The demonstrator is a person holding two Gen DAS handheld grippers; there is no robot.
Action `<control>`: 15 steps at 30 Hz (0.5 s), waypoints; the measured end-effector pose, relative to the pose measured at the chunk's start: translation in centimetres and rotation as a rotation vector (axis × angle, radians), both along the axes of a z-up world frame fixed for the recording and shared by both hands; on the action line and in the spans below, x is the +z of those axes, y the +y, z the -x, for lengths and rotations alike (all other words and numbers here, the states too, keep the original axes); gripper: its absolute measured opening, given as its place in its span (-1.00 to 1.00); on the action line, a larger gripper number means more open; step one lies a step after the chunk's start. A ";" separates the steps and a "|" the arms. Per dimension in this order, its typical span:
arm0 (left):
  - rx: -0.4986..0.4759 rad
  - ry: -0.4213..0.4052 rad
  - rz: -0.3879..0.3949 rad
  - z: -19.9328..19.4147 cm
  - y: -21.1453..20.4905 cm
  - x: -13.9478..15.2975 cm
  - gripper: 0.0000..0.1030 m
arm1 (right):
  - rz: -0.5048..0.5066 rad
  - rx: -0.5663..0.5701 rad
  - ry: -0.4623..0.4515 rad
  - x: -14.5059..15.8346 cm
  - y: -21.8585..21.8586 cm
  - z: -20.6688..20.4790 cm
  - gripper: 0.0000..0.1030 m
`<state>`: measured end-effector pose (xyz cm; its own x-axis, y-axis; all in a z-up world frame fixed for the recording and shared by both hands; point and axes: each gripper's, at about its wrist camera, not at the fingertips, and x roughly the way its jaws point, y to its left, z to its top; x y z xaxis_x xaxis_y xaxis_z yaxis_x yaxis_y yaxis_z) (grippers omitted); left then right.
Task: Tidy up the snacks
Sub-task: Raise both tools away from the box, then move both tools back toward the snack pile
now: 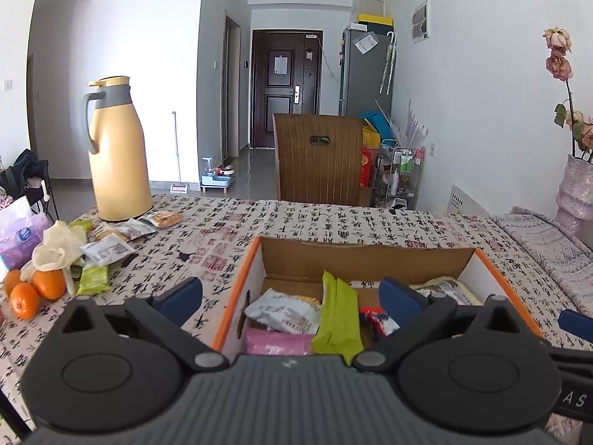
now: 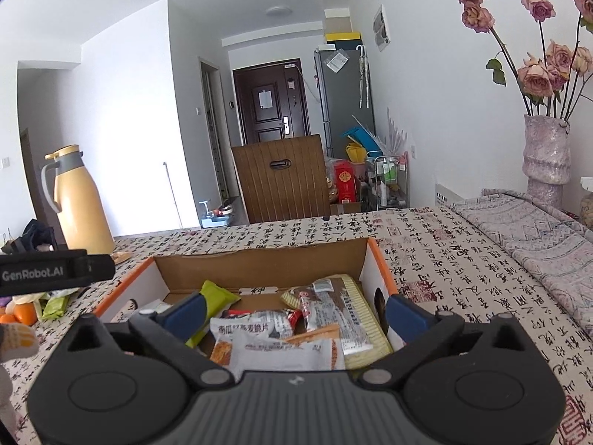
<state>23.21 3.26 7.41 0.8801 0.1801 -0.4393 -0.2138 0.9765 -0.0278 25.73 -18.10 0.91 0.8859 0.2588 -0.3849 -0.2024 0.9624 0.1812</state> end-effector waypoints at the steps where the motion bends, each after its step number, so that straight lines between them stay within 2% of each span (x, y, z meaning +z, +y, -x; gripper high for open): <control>1: 0.002 0.004 0.002 0.4 0.2 0.0 1.00 | 0.002 0.001 0.001 0.1 0.0 0.3 1.00; 15: -0.008 0.033 0.006 5.9 2.5 -1.3 1.00 | 0.050 0.038 0.045 -0.6 1.2 5.9 1.00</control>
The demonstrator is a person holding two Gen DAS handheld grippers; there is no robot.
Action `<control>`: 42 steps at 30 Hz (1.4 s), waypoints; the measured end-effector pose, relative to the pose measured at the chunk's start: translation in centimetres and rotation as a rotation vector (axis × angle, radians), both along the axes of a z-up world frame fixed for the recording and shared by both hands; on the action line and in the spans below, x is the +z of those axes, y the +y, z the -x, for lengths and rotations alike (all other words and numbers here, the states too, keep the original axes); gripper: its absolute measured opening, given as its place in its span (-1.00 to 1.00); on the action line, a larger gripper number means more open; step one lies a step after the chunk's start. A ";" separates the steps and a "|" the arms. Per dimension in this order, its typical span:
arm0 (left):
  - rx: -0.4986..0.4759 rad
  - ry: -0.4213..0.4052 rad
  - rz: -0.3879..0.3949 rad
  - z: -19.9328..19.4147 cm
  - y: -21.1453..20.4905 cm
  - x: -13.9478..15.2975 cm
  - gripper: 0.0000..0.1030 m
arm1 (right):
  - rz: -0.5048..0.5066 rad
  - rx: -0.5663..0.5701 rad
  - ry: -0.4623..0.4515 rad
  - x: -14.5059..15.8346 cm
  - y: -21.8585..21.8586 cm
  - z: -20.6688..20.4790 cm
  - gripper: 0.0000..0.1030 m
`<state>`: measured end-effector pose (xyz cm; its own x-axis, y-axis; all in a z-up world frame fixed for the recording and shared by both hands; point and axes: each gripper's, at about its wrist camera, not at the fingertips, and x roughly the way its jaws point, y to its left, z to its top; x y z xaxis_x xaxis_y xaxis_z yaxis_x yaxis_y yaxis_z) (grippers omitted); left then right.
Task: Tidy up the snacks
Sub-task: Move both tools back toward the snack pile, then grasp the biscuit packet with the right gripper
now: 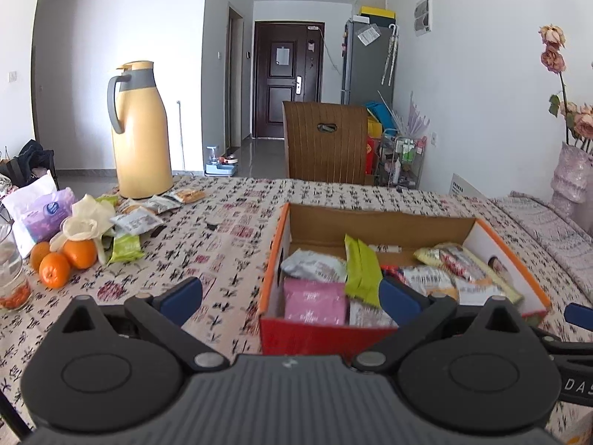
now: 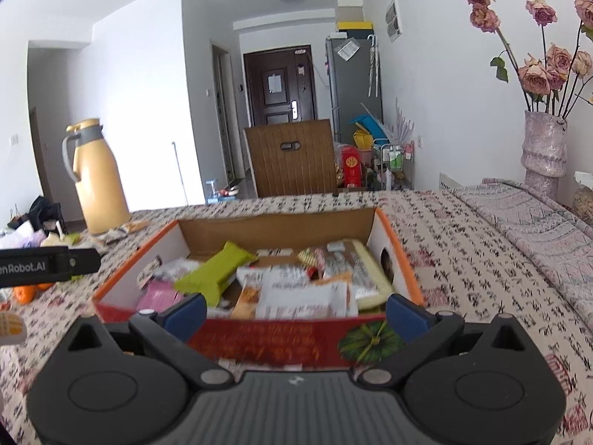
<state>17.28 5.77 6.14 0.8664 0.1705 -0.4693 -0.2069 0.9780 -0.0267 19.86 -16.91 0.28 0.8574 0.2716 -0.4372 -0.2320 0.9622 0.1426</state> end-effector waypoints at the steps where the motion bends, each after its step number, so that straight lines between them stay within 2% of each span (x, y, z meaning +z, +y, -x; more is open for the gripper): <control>1: -0.003 0.007 0.001 0.3 0.1 -0.3 1.00 | 0.006 0.004 0.008 -0.2 0.2 0.3 1.00; 14: -0.020 0.127 0.050 3.4 1.9 -4.5 1.00 | 0.058 0.064 0.130 -3.3 2.2 2.7 1.00; 29: -0.037 0.188 0.074 4.5 2.4 -6.5 1.00 | 0.110 0.080 0.289 -6.7 4.0 2.3 1.00; 32: -0.043 0.194 0.073 4.5 2.2 -6.6 1.00 | 0.169 0.073 0.274 -7.0 4.8 2.6 1.00; 42: -0.047 0.208 0.072 4.5 2.0 -6.8 1.00 | 0.160 0.077 0.279 -6.9 4.7 2.6 1.00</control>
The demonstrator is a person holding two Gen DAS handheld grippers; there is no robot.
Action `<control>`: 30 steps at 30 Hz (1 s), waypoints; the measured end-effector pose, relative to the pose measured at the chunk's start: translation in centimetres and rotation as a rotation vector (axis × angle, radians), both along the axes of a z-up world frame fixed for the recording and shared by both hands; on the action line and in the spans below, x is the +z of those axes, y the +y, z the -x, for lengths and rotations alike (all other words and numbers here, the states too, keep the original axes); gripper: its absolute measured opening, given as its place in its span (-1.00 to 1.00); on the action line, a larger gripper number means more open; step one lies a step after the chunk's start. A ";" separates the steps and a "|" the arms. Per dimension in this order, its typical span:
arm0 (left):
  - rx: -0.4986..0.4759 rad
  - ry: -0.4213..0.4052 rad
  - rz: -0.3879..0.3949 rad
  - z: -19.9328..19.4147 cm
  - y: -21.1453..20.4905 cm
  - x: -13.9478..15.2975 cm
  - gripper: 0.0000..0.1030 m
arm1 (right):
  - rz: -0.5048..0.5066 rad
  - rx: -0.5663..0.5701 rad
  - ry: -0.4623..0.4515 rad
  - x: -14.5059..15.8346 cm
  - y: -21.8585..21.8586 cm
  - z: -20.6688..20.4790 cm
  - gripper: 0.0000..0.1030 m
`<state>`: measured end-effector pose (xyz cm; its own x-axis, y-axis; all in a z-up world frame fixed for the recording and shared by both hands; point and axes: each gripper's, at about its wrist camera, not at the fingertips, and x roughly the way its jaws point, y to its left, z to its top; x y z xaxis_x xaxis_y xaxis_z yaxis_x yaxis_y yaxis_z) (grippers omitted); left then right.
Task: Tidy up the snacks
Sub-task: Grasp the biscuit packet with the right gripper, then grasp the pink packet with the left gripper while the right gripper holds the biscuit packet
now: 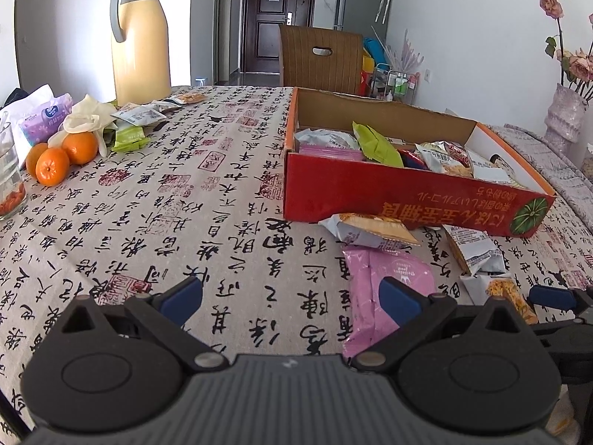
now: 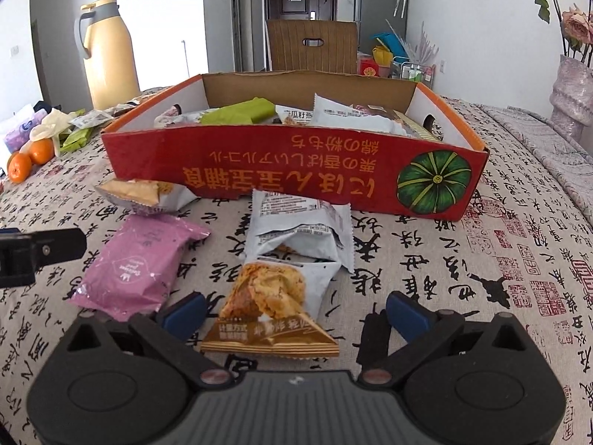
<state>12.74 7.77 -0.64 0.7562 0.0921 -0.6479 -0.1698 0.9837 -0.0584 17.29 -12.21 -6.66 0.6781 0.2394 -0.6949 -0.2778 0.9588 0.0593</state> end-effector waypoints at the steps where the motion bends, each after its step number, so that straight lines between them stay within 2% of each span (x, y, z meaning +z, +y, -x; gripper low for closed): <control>1: -0.001 0.001 -0.001 0.0 -0.1 0.0 1.00 | -0.003 0.000 -0.001 0.0 0.0 0.1 0.98; 3: -0.003 0.003 -0.004 0.1 -0.2 -0.1 1.00 | -0.005 -0.008 -0.014 0.2 -0.2 0.2 0.73; 5: -0.004 0.004 -0.006 0.1 -0.3 0.0 1.00 | -0.014 -0.003 -0.029 0.6 -0.4 0.5 0.17; 7: -0.006 0.004 -0.008 0.1 -0.4 0.0 1.00 | -0.030 0.013 -0.039 0.9 -0.7 0.8 -0.18; 15: -0.027 0.017 -0.018 -0.3 -1.6 -0.1 1.00 | -0.076 0.024 -0.104 1.9 -2.2 2.5 -0.22; 30: -0.098 0.075 -0.061 -2.7 -6.5 -0.7 1.00 | -0.128 -0.106 -0.144 2.1 -7.7 2.4 -0.22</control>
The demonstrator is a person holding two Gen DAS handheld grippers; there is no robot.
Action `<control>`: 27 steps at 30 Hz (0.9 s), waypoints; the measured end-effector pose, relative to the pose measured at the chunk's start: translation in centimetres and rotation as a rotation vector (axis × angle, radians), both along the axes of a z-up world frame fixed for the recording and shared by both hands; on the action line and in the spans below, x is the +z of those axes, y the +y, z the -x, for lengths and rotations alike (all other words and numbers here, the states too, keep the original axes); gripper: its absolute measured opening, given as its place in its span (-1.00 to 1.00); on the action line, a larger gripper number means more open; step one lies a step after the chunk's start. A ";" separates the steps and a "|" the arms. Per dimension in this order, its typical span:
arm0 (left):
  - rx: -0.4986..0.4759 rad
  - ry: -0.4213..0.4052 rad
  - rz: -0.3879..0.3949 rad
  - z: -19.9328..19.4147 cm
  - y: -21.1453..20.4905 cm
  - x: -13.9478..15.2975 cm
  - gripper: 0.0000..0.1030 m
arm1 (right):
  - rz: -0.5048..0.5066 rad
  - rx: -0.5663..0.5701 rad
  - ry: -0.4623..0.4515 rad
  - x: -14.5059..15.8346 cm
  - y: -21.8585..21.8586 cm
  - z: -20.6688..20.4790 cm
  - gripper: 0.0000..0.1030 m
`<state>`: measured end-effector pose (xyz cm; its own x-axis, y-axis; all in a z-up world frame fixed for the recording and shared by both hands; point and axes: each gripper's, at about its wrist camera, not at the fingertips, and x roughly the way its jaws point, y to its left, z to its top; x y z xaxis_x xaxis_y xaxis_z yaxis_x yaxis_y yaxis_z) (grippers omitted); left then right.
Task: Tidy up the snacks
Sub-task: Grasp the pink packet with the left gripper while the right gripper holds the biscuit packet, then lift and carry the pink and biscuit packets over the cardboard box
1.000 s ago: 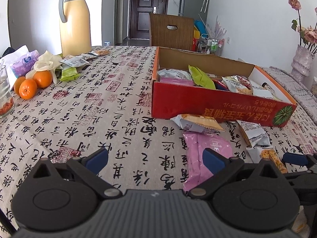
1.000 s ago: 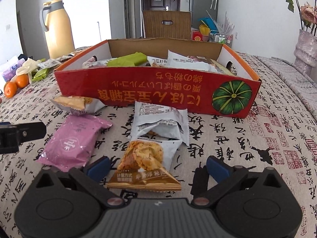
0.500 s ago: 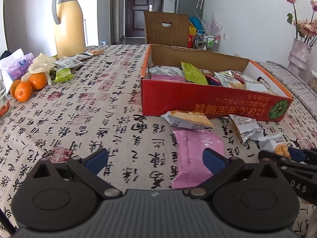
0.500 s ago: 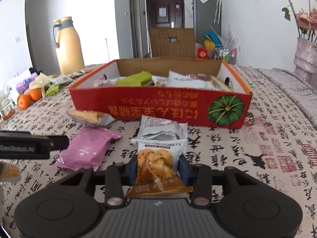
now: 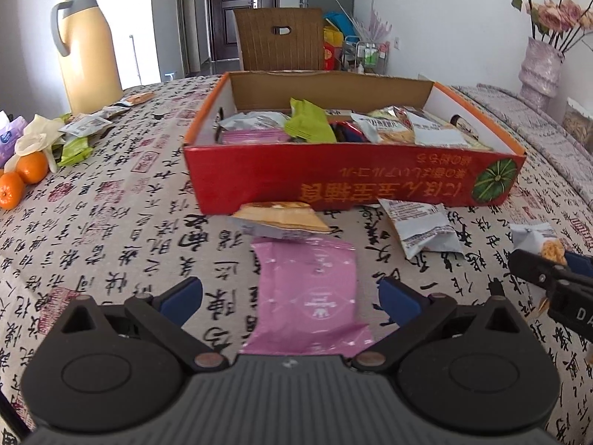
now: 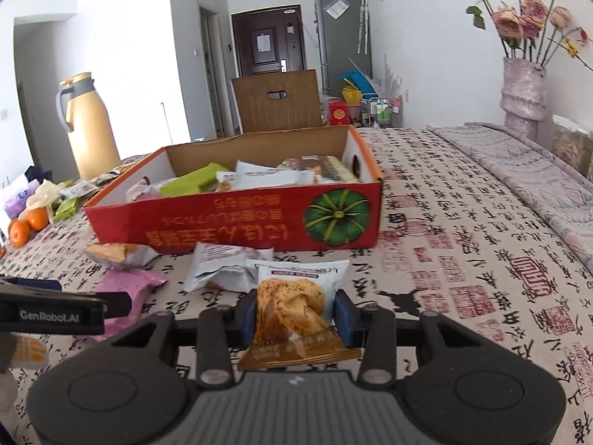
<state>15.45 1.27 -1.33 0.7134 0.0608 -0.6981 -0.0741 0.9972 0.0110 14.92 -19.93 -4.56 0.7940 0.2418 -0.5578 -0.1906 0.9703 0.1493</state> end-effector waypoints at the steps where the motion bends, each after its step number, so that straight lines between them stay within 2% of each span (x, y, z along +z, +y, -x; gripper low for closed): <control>1: 0.005 0.005 -0.003 -0.2 -0.2 -0.1 1.00 | -0.003 -0.004 0.000 0.0 -0.3 0.0 -0.22; 13: 0.058 0.051 -0.013 -2.0 -0.9 -0.8 0.99 | -0.027 -0.007 0.006 -0.5 -1.4 0.2 -0.22; 15: 0.055 0.059 -0.006 -2.1 -0.9 -1.0 0.86 | -0.029 -0.003 0.007 -0.6 -1.4 0.2 -0.22; 17: 0.046 0.073 0.001 -2.3 -0.9 -1.2 0.58 | -0.030 0.000 0.008 -0.6 -1.4 0.2 -0.22; 18: 0.043 0.075 0.008 -2.3 -0.9 -1.3 0.56 | -0.031 0.001 0.008 -0.6 -1.4 0.3 -0.22; 22: 0.030 0.062 0.020 -2.0 -0.9 -1.1 0.24 | -0.033 0.004 0.010 -0.7 -1.3 0.3 -0.22; 27: 0.016 0.052 0.018 -1.6 -1.0 -1.1 0.23 | -0.032 0.008 0.009 -0.6 -1.3 0.5 -0.22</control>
